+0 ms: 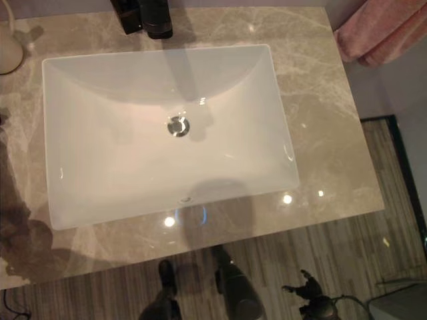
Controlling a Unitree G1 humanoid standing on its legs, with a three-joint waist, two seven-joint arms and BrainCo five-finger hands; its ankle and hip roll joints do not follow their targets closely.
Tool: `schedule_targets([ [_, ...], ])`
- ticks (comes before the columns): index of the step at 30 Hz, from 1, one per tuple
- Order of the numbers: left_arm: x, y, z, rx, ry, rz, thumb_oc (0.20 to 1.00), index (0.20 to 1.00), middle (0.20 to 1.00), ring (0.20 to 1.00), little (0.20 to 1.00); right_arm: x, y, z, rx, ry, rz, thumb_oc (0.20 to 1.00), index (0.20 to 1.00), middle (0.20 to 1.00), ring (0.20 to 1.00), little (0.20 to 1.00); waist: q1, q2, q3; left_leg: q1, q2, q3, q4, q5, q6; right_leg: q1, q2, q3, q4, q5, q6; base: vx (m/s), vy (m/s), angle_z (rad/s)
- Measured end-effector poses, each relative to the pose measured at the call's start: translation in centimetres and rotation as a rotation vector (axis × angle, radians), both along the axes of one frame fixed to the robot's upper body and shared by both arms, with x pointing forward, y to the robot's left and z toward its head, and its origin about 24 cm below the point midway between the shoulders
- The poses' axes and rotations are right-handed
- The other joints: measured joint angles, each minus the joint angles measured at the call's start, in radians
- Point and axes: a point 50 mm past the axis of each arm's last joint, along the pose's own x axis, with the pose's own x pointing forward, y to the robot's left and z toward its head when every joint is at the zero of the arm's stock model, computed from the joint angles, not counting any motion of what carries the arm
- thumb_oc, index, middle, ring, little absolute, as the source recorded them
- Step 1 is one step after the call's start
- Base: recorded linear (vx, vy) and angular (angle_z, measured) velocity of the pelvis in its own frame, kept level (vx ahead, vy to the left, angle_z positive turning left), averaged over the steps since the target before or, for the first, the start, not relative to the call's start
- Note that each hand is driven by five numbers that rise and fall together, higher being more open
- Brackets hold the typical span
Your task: Put brush and paste in cup on sink, flatten towel.
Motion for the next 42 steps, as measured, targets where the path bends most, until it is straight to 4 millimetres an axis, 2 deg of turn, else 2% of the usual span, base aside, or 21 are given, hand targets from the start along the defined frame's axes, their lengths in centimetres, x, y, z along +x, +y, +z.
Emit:
schedule_targets([
  [5, 0.4, -0.8, 0.3, 0.03, 0.005, -0.025, 0.2, 0.2, 0.2, 0.2, 0.2, 0.0, 0.1, 0.0, -0.001, -0.003, -0.002, 1.0, 1.0, 1.0, 1.0, 1.0, 0.001, 0.001, 0.0, -0.002, -0.001, 0.002, 0.0, 0.0, 0.0, -0.004, 0.0, 0.002, 0.0, 0.0, 0.0, 0.0, 0.0, 0.0],
  [10, 0.7, -1.6, 1.4, 0.053, -0.024, -0.051, 0.2, 0.2, 0.2, 0.2, 0.2, 0.0, 0.2, -0.1, -0.004, -0.009, -0.008, 1.0, 1.0, 1.0, 1.0, 1.0, -0.003, 0.002, 0.0, -0.016, -0.001, 0.007, 0.0, 0.0, 0.0, -0.02, 0.001, 0.006, 0.0, 0.003, -0.002, 0.0, -0.001, -0.02],
  [14, 1.8, -3.6, 2.0, 0.064, -0.044, -0.109, 0.2, 0.2, 0.2, 0.2, 0.2, 0.0, 0.3, -0.1, -0.003, -0.008, -0.004, 1.0, 1.0, 1.0, 1.0, 1.0, -0.007, 0.002, -0.001, -0.017, -0.002, 0.007, 0.0, 0.0, 0.0, -0.02, 0.0, 0.008, 0.0, 0.003, -0.002, 0.0, 0.0, 0.0],
  [17, 2.1, -4.2, 2.0, 0.083, -0.038, -0.125, 0.2, 0.2, 0.2, 0.2, 0.2, 0.1, 0.6, -0.1, 0.0, -0.006, 0.01, 1.0, 1.0, 1.0, 1.0, 1.0, -0.012, 0.003, -0.001, -0.017, -0.002, 0.008, 0.0, 0.0, 0.0, -0.021, 0.001, 0.009, 0.0, 0.003, -0.002, 0.0, 0.0, 0.0],
  [27, 2.2, -4.4, 2.3, 0.117, -0.032, -0.113, 0.2, 0.2, 0.2, 0.2, 0.2, 0.2, 0.7, -0.1, 0.004, -0.013, 0.011, 1.0, 1.0, 1.0, 1.0, 1.0, -0.018, 0.019, -0.015, -0.035, -0.002, 0.024, 0.0, 0.0, 0.0, -0.048, 0.003, 0.024, 0.0, 0.011, -0.006, 0.0, 0.005, -0.03],
  [35, 2.8, -4.8, 0.5, 0.095, 0.003, -0.097, 0.2, 0.2, 0.2, 0.2, 0.2, 0.4, 0.7, -0.1, 0.001, -0.014, 0.014, 1.0, 1.0, 1.0, 1.0, 1.0, -0.019, 0.027, -0.03, -0.023, -0.003, 0.019, 0.0, 0.003, 0.0, -0.032, 0.0, 0.018, 0.001, 0.014, -0.009, -0.01, 0.02, 0.02],
  [37, 2.9, -5.5, -0.9, 0.134, 0.039, -0.111, 0.2, 0.2, 0.2, 0.2, 0.2, 0.6, 0.7, 0.0, 0.0, -0.019, 0.016, 1.0, 1.0, 1.0, 1.0, 1.0, -0.021, 0.028, -0.03, -0.01, -0.003, 0.006, -0.001, 0.006, -0.001, -0.013, -0.002, 0.006, 0.0, 0.014, -0.009, -0.04, 0.029, 0.12],
  [42, 1.8, -6.9, -2.1, 0.283, 0.045, -0.075, 0.2, 0.2, 0.2, 0.2, 0.2, 0.6, 0.5, 0.1, -0.005, -0.021, 0.016, 1.0, 1.0, 1.0, 1.0, 1.0, 0.002, 0.027, -0.031, -0.013, -0.004, -0.008, -0.005, 0.014, -0.004, -0.01, -0.007, -0.007, 0.0, 0.016, -0.012, -0.05, 0.034, 0.1],
])
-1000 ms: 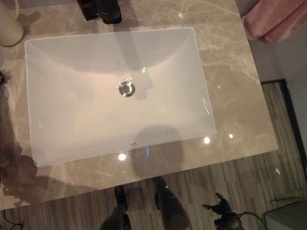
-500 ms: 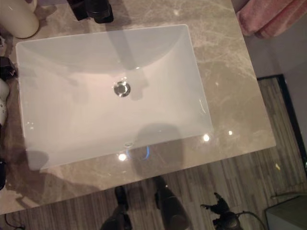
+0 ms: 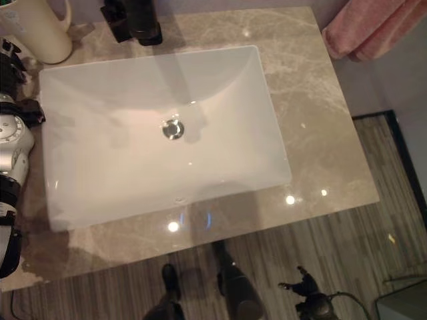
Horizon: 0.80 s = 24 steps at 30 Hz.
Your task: Put brush and paste in cup on sink, flatten towel.
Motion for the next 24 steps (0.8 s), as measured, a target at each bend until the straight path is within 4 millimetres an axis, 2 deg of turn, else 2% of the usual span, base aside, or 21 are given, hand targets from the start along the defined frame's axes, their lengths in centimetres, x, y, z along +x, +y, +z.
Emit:
schedule_targets([
  [4, -1.8, -0.6, -2.3, 0.091, 0.004, 0.02, 0.2, 0.2, 0.2, 0.2, 0.2, 0.2, -0.2, 0.1, -0.006, 0.0, -0.003, 1.0, 1.0, 1.0, 1.0, 1.0, 0.014, 0.004, 0.006, 0.023, -0.001, -0.032, 0.0, 0.006, 0.001, 0.038, -0.007, -0.03, 0.0, -0.004, 0.0, -0.04, 0.063, 0.18],
  [5, -2.3, -0.6, -2.8, 0.074, -0.011, 0.018, 0.2, 0.2, 0.2, 0.2, 0.2, 0.2, -0.2, 0.1, -0.01, -0.001, -0.003, 1.0, 1.0, 1.0, 1.0, 1.0, 0.015, 0.005, 0.011, 0.03, -0.002, -0.033, -0.001, 0.005, 0.001, 0.046, -0.008, -0.03, 0.0, -0.006, 0.002, -0.03, 0.075, 0.12],
  [9, -5.3, -1.1, -7.5, -0.028, 0.001, 0.009, 0.2, 0.2, 0.2, 0.2, 0.2, -0.3, -0.6, 0.0, -0.028, 0.018, -0.003, 1.0, 1.0, 1.0, 1.0, 1.0, 0.054, 0.02, 0.031, 0.087, -0.009, -0.05, -0.001, 0.001, 0.01, 0.111, -0.019, -0.046, -0.001, -0.021, 0.014, -0.02, 0.09, 0.13],
  [11, -6.5, -1.3, -8.7, -0.062, 0.003, -0.001, 0.2, 0.2, 0.2, 0.2, 0.2, -0.1, -0.7, 0.1, -0.033, 0.011, -0.008, 1.0, 1.0, 1.0, 1.0, 1.0, 0.062, 0.021, 0.032, 0.097, -0.016, -0.055, -0.001, -0.001, 0.013, 0.126, -0.026, -0.049, -0.001, -0.025, 0.018, -0.05, 0.132, 0.11],
  [14, -8.3, -2.9, -11.5, -0.103, 0.049, -0.094, 0.2, 0.2, 0.2, 0.2, 0.2, -0.2, -1.0, 0.2, -0.043, 0.012, -0.014, 1.0, 1.0, 1.0, 1.0, 1.0, 0.086, 0.028, 0.038, 0.152, -0.031, -0.067, 0.0, -0.007, 0.027, 0.185, -0.042, -0.053, 0.0, -0.033, 0.031, -0.06, 0.147, 0.07],
  [16, -9.1, -3.4, -12.2, -0.085, 0.089, -0.145, 0.2, 0.2, 0.2, 0.2, 0.2, -0.3, -1.3, 0.3, -0.04, 0.002, -0.036, 1.0, 1.0, 1.0, 1.0, 1.0, 0.086, 0.032, 0.04, 0.177, -0.04, -0.077, 0.0, -0.013, 0.036, 0.215, -0.052, -0.062, 0.0, -0.039, 0.038, -0.06, 0.153, 0.17],
  [17, -9.6, -3.9, -12.7, -0.09, 0.093, -0.179, 0.2, 0.2, 0.2, 0.2, 0.2, -0.7, -1.5, 0.2, -0.043, 0.011, -0.048, 1.0, 1.0, 1.0, 1.0, 1.0, 0.092, 0.035, 0.041, 0.199, -0.051, -0.079, 0.0, -0.017, 0.044, 0.239, -0.065, -0.063, -0.001, -0.05, 0.052, -0.09, 0.203, 0.12],
  [20, -10.1, -4.0, -14.5, -0.168, 0.138, -0.199, 0.2, 0.2, 0.2, 0.2, 0.2, -0.8, -1.5, 0.2, -0.041, 0.013, -0.055, 1.0, 1.0, 1.0, 1.0, 1.0, 0.099, 0.037, 0.039, 0.245, -0.081, -0.074, 0.004, -0.026, 0.069, 0.278, -0.089, -0.049, 0.002, -0.049, 0.07, -0.09, 0.202, -0.03],
  [24, -10.2, -4.6, -15.5, -0.206, 0.176, -0.258, 0.2, 0.2, 0.2, 0.2, 0.2, -1.8, -1.9, 0.0, -0.051, 0.034, -0.073, 1.0, 1.0, 1.0, 1.0, 1.0, 0.093, 0.035, 0.035, 0.288, -0.122, -0.07, 0.004, -0.026, 0.099, 0.302, -0.131, -0.034, 0.041, -0.069, 0.105, -0.11, 0.178, -0.01],
])
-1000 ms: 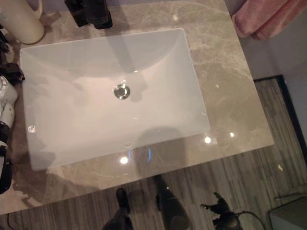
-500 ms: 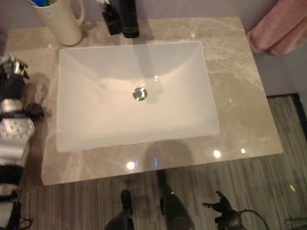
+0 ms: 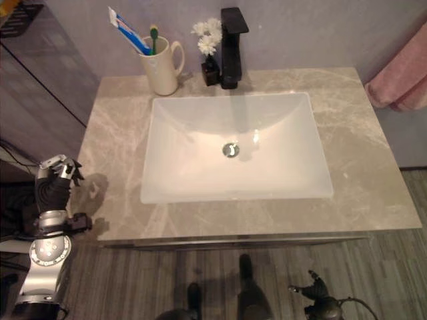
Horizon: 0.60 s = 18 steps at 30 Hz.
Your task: Put brush and paste in cup on sink, flatten towel.
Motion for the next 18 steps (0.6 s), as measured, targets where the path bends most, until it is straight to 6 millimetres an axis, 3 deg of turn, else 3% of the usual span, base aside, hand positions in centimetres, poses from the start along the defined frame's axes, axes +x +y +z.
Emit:
schedule_targets([
  [3, 0.0, -0.2, -0.1, 0.011, 0.01, -0.038, 0.2, 0.2, 0.2, 0.2, 0.2, -1.2, -0.1, -0.4, 0.007, 0.02, -0.036, 1.0, 1.0, 1.0, 1.0, 1.0, -0.008, -0.005, -0.004, 0.031, -0.035, 0.023, 0.009, -0.007, 0.028, 0.004, -0.034, 0.024, 0.046, -0.009, 0.022, -0.21, 0.2, -0.17],
  [4, 0.2, -0.5, 0.1, 0.012, -0.001, -0.062, 0.2, 0.2, 0.2, 0.2, 0.2, -2.2, 0.2, -0.7, 0.01, 0.05, -0.035, 1.0, 1.0, 1.0, 1.0, 1.0, -0.016, -0.016, -0.011, 0.034, -0.067, 0.034, 0.024, -0.009, 0.039, -0.004, -0.045, 0.035, 0.064, -0.007, 0.035, -0.23, 0.203, -0.17],
  [7, 0.6, -1.3, 0.0, -0.006, 0.006, -0.117, 0.2, 0.2, 0.2, 0.2, 0.2, -3.8, 0.8, -1.5, 0.019, 0.116, -0.039, 1.0, 1.0, 1.0, 1.0, 1.0, -0.03, -0.029, -0.022, 0.027, -0.087, 0.056, 0.04, -0.027, 0.079, -0.012, -0.073, 0.026, 0.08, 0.017, 0.052, -0.18, 0.117, -0.18],
  [10, 0.6, -1.6, -0.1, 0.0, 0.019, -0.15, 0.2, 0.2, 0.2, 0.2, 0.2, -6.0, 1.5, -2.4, 0.023, 0.203, -0.026, 1.0, 1.0, 1.0, 1.0, 1.0, -0.026, -0.032, -0.04, 0.025, -0.075, 0.091, 0.04, -0.023, 0.104, -0.041, -0.067, -0.028, 0.102, 0.047, 0.056, -0.12, 0.032, -0.27],
  [12, 0.4, -1.7, -0.6, -0.017, 0.035, -0.155, 0.2, 0.2, 0.2, 0.2, 0.2, -7.1, 1.6, -2.7, 0.02, 0.25, -0.033, 1.0, 1.0, 1.0, 1.0, 1.0, -0.009, -0.014, -0.055, 0.023, -0.03, 0.132, 0.03, -0.009, 0.094, -0.072, -0.04, -0.086, 0.203, -0.014, 0.039, -0.12, -0.029, -0.51],
  [15, 0.3, -1.6, -0.9, -0.045, 0.044, -0.17, 0.2, 0.2, 0.2, 0.2, 0.2, -7.0, 1.6, -2.6, 0.021, 0.243, -0.033, 1.0, 1.0, 1.0, 1.0, 1.0, 0.017, -0.002, -0.062, 0.026, 0.016, 0.171, 0.02, -0.004, 0.089, -0.066, -0.048, -0.128, 0.266, -0.053, 0.051, -0.11, -0.026, -0.61],
  [17, 0.3, -1.7, -0.9, -0.066, 0.046, -0.194, 0.2, 0.2, 0.2, 0.2, 0.2, -5.8, 1.8, -2.4, 0.029, 0.19, -0.031, 1.0, 1.0, 1.0, 1.0, 1.0, 0.025, -0.034, -0.083, 0.03, 0.029, 0.215, 0.022, -0.009, 0.074, 0.001, -0.1, -0.173, 0.266, -0.061, 0.05, -0.11, -0.011, -0.52],
  [18, 0.4, -1.7, -0.9, -0.068, 0.046, -0.196, 0.2, 0.2, 0.2, 0.2, 0.2, -5.2, 1.9, -2.2, 0.033, 0.165, -0.029, 1.0, 1.0, 1.0, 1.0, 1.0, 0.03, -0.043, -0.085, 0.032, 0.025, 0.235, 0.027, -0.012, 0.063, 0.01, -0.093, -0.183, 0.245, -0.054, 0.047, -0.11, -0.014, -0.82],
])
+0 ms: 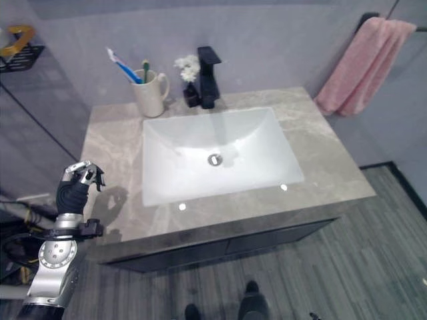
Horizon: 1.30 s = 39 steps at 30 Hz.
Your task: Put brush and paste in cup on sink, flatten towel.
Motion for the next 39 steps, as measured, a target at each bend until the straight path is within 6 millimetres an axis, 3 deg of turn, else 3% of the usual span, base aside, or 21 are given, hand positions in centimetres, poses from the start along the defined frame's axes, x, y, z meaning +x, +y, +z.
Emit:
schedule_targets([
  [3, 0.2, -0.6, -0.4, 0.0, 0.019, -0.037, 0.2, 0.2, 0.2, 0.2, 0.2, 3.3, -0.2, 1.2, -0.015, -0.137, 0.016, 1.0, 1.0, 1.0, 1.0, 1.0, 0.019, 0.011, -0.006, 0.001, 0.013, 0.039, 0.019, -0.04, -0.013, 0.001, 0.034, -0.025, -0.059, 0.017, -0.013, -0.05, -0.034, -0.85],
  [5, 0.7, -1.3, -0.2, -0.036, -0.004, -0.054, 0.2, 0.2, 0.2, 0.2, 0.2, 5.7, 0.0, 2.1, -0.015, -0.222, 0.022, 1.0, 1.0, 1.0, 1.0, 1.0, 0.044, 0.037, 0.0, 0.009, 0.044, 0.121, -0.005, -0.024, -0.002, 0.034, 0.073, -0.033, -0.219, 0.107, 0.068, -0.07, -0.062, -1.09],
  [6, 1.0, -1.8, -0.2, -0.074, -0.012, -0.064, 0.2, 0.2, 0.2, 0.2, 0.2, 6.4, 0.1, 2.3, -0.01, -0.248, 0.01, 1.0, 1.0, 1.0, 1.0, 1.0, 0.04, 0.059, 0.009, 0.011, 0.065, 0.137, -0.003, -0.015, -0.016, 0.006, 0.056, -0.117, -0.07, 0.007, -0.011, -0.1, -0.122, -0.85],
  [7, 1.1, -2.5, -0.4, -0.102, -0.016, -0.082, 0.2, 0.2, 0.2, 0.2, 0.2, 5.9, 0.1, 2.2, -0.01, -0.237, 0.01, 1.0, 1.0, 1.0, 1.0, 1.0, 0.043, 0.069, -0.002, 0.018, 0.08, 0.152, 0.012, -0.011, -0.034, -0.007, 0.031, -0.19, 0.091, -0.074, -0.041, -0.07, -0.097, -0.47],
  [8, 0.9, -2.6, -0.4, -0.11, -0.018, -0.087, 0.2, 0.2, 0.2, 0.2, 0.2, 5.9, 0.2, 2.4, -0.006, -0.253, 0.017, 1.0, 1.0, 1.0, 1.0, 1.0, 0.059, 0.066, -0.005, 0.029, 0.091, 0.183, 0.018, -0.015, -0.042, -0.005, 0.008, -0.237, 0.175, -0.125, -0.035, -0.11, -0.223, -1.1],
  [9, 0.2, -2.1, -0.8, -0.089, 0.006, -0.08, 0.2, 0.2, 0.2, 0.2, 0.2, 5.6, 0.9, 2.4, 0.014, -0.28, 0.028, 1.0, 1.0, 1.0, 1.0, 1.0, 0.094, 0.03, -0.03, 0.05, 0.081, 0.235, 0.021, -0.021, -0.047, 0.017, -0.016, -0.269, 0.185, -0.159, -0.037, -0.05, -0.218, -1.16],
  [10, 0.1, -1.9, -0.8, -0.078, 0.014, -0.076, 0.2, 0.2, 0.2, 0.2, 0.2, 6.1, 1.1, 2.7, 0.02, -0.308, 0.036, 1.0, 1.0, 1.0, 1.0, 1.0, 0.091, 0.002, -0.042, 0.046, 0.072, 0.251, 0.033, -0.027, -0.056, 0.025, -0.008, -0.291, 0.154, -0.181, -0.069, -0.05, -0.225, -1.32],
  [13, 0.2, -2.2, -1.3, -0.076, 0.036, -0.098, 0.2, 0.2, 0.2, 0.2, 0.2, 7.8, 0.6, 4.8, -0.005, -0.436, 0.075, 1.0, 1.0, 1.0, 1.0, 1.0, 0.071, 0.012, -0.043, 0.041, 0.096, 0.283, 0.058, -0.024, -0.066, 0.036, 0.051, -0.261, 0.049, -0.179, -0.1, -0.06, -0.252, -0.74],
  [16, 0.4, -3.0, -2.2, -0.082, 0.07, -0.133, 0.2, 0.2, 0.2, 0.2, 0.2, 6.7, 0.2, 4.6, -0.017, -0.419, 0.065, 1.0, 1.0, 1.0, 1.0, 1.0, 0.063, 0.009, -0.055, 0.018, 0.131, 0.274, 0.113, -0.037, -0.063, 0.067, 0.103, -0.203, -0.06, -0.141, -0.13, -0.05, -0.241, -0.58],
  [18, 0.5, -3.7, -2.4, -0.11, 0.07, -0.147, 0.2, 0.2, 0.2, 0.2, 0.2, 5.9, -0.7, 4.6, -0.041, -0.401, 0.064, 1.0, 1.0, 1.0, 1.0, 1.0, 0.04, 0.03, -0.06, 0.013, 0.152, 0.261, 0.118, -0.047, -0.078, 0.056, 0.141, -0.182, -0.093, -0.121, -0.138, -0.03, -0.155, -0.4],
  [21, 0.6, -3.8, -2.4, -0.11, 0.07, -0.154, 0.2, 0.2, 0.2, 0.2, 0.2, 4.9, -1.0, 4.5, -0.047, -0.381, 0.06, 1.0, 1.0, 1.0, 1.0, 1.0, 0.037, 0.025, -0.056, -0.012, 0.164, 0.244, 0.17, -0.046, -0.082, 0.067, 0.157, -0.137, -0.156, -0.079, -0.156, -0.03, -0.165, -0.47],
  [24, 0.8, -4.4, -2.4, -0.11, 0.069, -0.175, 0.2, 0.2, 0.2, 0.2, 0.2, 4.6, -1.2, 4.5, -0.054, -0.373, 0.058, 1.0, 1.0, 1.0, 1.0, 1.0, 0.042, 0.001, -0.041, -0.058, 0.158, 0.143, 0.254, -0.047, -0.09, 0.084, 0.153, -0.101, -0.217, -0.041, -0.176, -0.09, -0.13, -0.31],
  [26, 0.7, -4.8, -2.8, -0.111, 0.085, -0.188, 0.2, 0.2, 0.2, 0.2, 0.2, 5.8, -1.5, 5.0, -0.061, -0.409, 0.06, 1.0, 1.0, 1.0, 1.0, 1.0, 0.06, -0.019, -0.024, -0.082, 0.055, -0.088, 0.196, -0.056, -0.096, 0.066, 0.126, -0.021, -0.244, -0.016, -0.181, 0.02, -0.042, -0.6],
  [27, 0.8, -4.8, -2.8, -0.111, 0.085, -0.191, 0.2, 0.2, 0.2, 0.2, 0.2, 6.3, -1.5, 5.2, -0.063, -0.425, 0.061, 1.0, 1.0, 1.0, 1.0, 1.0, 0.06, -0.023, -0.016, -0.086, 0.041, -0.101, 0.16, -0.05, -0.095, 0.067, 0.12, -0.016, -0.255, -0.008, -0.174, 0.02, -0.025, -0.55],
  [28, 0.7, -5.0, -2.7, -0.111, 0.079, -0.195, 0.2, 0.2, 0.2, 0.2, 0.2, 7.3, -1.4, 5.7, -0.067, -0.457, 0.069, 1.0, 1.0, 1.0, 1.0, 1.0, 0.053, -0.02, -0.011, -0.096, 0.005, -0.197, 0.118, -0.049, -0.091, 0.06, 0.122, 0.017, -0.262, 0.011, -0.154, 0.01, -0.001, -1.03],
  [29, 0.7, -5.0, -2.9, -0.111, 0.088, -0.195, 0.2, 0.2, 0.2, 0.2, 0.2, 8.3, -1.5, 6.1, -0.074, -0.483, 0.079, 1.0, 1.0, 1.0, 1.0, 1.0, 0.092, -0.008, -0.005, -0.094, -0.043, -0.35, 0.064, -0.045, -0.085, 0.04, 0.131, 0.077, -0.256, 0.022, -0.146, 0.03, 0.052, -1.98],
  [30, 0.5, -4.9, -3.2, -0.112, 0.103, -0.189, 0.2, 0.2, 0.2, 0.2, 0.2, 10.1, -0.7, 6.7, -0.066, -0.531, 0.113, 1.0, 1.0, 1.0, 1.0, 1.0, 0.105, -0.003, 0.001, -0.083, -0.111, -0.451, 0.081, -0.013, -0.03, 0.018, 0.147, 0.192, -0.282, 0.057, -0.127, 0.05, 0.095, -2.22],
  [33, 0.3, -5.4, -3.7, -0.108, 0.128, -0.216, 0.2, 0.2, 0.2, 0.2, 0.2, 9.8, -0.2, 6.5, -0.049, -0.535, 0.141, 1.0, 1.0, 1.0, 1.0, 1.0, 0.088, -0.002, 0.005, -0.068, -0.125, -0.39, 0.06, -0.004, 0.022, 0.022, 0.133, 0.239, -0.288, 0.058, -0.09, 0.04, 0.119, -1.1],
  [35, 0.6, -6.1, -3.5, -0.095, 0.124, -0.262, 0.2, 0.2, 0.2, 0.2, 0.2, 7.0, -0.5, 5.4, -0.078, -0.447, 0.172, 1.0, 1.0, 1.0, 1.0, 1.0, 0.062, 0.015, 0.0, -0.062, -0.117, -0.365, 0.058, 0.003, 0.028, 0.055, 0.137, 0.195, -0.255, 0.035, -0.058, -0.01, 0.142, -0.49],
  [37, 0.9, -6.6, -3.8, -0.064, 0.151, -0.302, 0.2, 0.2, 0.2, 0.2, 0.2, 7.2, -0.5, 5.5, -0.097, -0.442, 0.194, 1.0, 1.0, 1.0, 1.0, 1.0, 0.073, 0.01, 0.0, -0.059, -0.12, -0.31, 0.049, 0.007, 0.027, 0.067, 0.138, 0.228, -0.271, 0.029, -0.06, -0.04, 0.133, -0.66],
  [39, 1.0, -7.4, -4.3, -0.047, 0.178, -0.353, 0.2, 0.2, 0.2, 0.2, 0.2, 7.5, -0.6, 5.6, -0.105, -0.457, 0.182, 1.0, 1.0, 1.0, 1.0, 1.0, 0.03, 0.011, 0.0, -0.058, -0.128, -0.278, 0.043, 0.007, 0.027, 0.063, 0.135, 0.252, -0.286, 0.052, -0.059, -0.08, 0.144, -0.41],
])
